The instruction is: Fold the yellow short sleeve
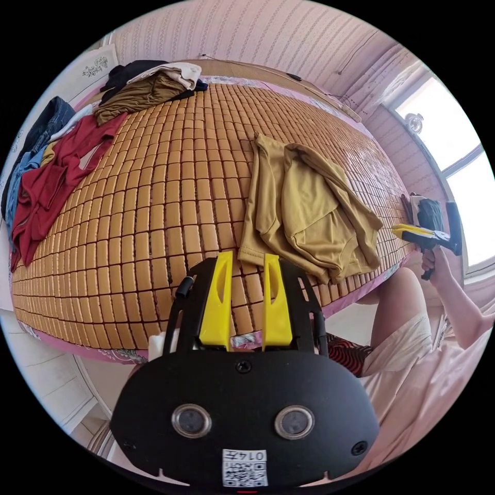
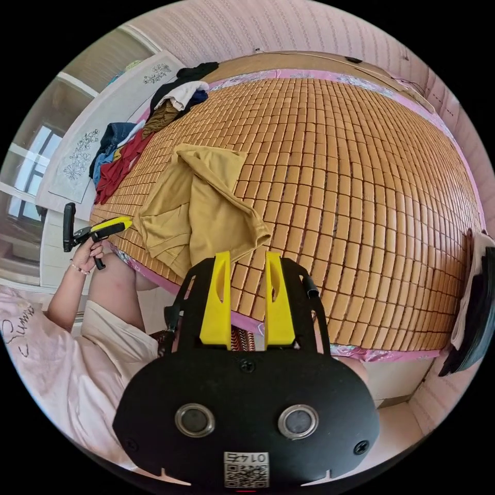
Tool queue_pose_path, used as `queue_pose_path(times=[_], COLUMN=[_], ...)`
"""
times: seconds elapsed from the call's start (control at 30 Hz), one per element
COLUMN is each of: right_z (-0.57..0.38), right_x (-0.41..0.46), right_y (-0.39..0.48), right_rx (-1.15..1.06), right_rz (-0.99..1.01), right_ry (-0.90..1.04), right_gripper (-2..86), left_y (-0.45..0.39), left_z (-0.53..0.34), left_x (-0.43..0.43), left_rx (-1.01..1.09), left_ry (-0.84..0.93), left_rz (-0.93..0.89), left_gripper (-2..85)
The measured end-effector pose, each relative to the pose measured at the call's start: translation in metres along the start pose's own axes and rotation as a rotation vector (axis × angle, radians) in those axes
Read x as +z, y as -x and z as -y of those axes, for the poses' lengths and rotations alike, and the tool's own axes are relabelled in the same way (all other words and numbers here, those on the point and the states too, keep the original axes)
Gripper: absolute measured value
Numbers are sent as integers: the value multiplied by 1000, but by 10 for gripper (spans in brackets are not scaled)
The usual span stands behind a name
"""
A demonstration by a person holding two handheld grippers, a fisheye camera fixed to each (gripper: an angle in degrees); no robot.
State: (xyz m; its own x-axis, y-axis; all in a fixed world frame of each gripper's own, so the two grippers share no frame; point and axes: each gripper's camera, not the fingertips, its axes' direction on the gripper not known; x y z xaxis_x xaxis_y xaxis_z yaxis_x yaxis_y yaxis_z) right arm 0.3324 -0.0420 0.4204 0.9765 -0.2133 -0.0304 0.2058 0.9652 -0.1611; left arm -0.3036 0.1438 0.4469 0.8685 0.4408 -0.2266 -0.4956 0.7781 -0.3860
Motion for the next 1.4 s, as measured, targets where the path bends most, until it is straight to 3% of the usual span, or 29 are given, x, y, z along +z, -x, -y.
queue_pose_path(times=[0.13, 0.3, 0.53, 0.8, 1.03, 1.23, 1.4], right_z=[6, -20, -85, -154, -215, -252, -317], right_x=[31, 49, 3, -116, -258, -348, -404], right_y=[4, 9, -22, -59, -55, -27, -2], right_rx=[-27, -57, 53, 124, -2, -180, -342], right_rz=[-67, -141, 94, 335, 433, 453, 480], right_ry=[34, 93, -36, -418, -890, -1044, -1209], right_gripper=[102, 13, 5, 5, 5, 5, 5], left_y=[-9, -13, -26, -36, -38, -79, -108], left_z=[-6, -17, -45, -79, -114, -173, -260], left_x=[-1, -12, -51, -189, -390, -528, -590], left_rx=[8, 4, 39, 51, 74, 162, 284], left_ry=[48, 48, -23, -372, -868, -1173, -1449], left_rz=[-17, -10, -23, -227, -335, -210, -243], left_gripper=[105, 87, 7, -6, -8, -9, -9])
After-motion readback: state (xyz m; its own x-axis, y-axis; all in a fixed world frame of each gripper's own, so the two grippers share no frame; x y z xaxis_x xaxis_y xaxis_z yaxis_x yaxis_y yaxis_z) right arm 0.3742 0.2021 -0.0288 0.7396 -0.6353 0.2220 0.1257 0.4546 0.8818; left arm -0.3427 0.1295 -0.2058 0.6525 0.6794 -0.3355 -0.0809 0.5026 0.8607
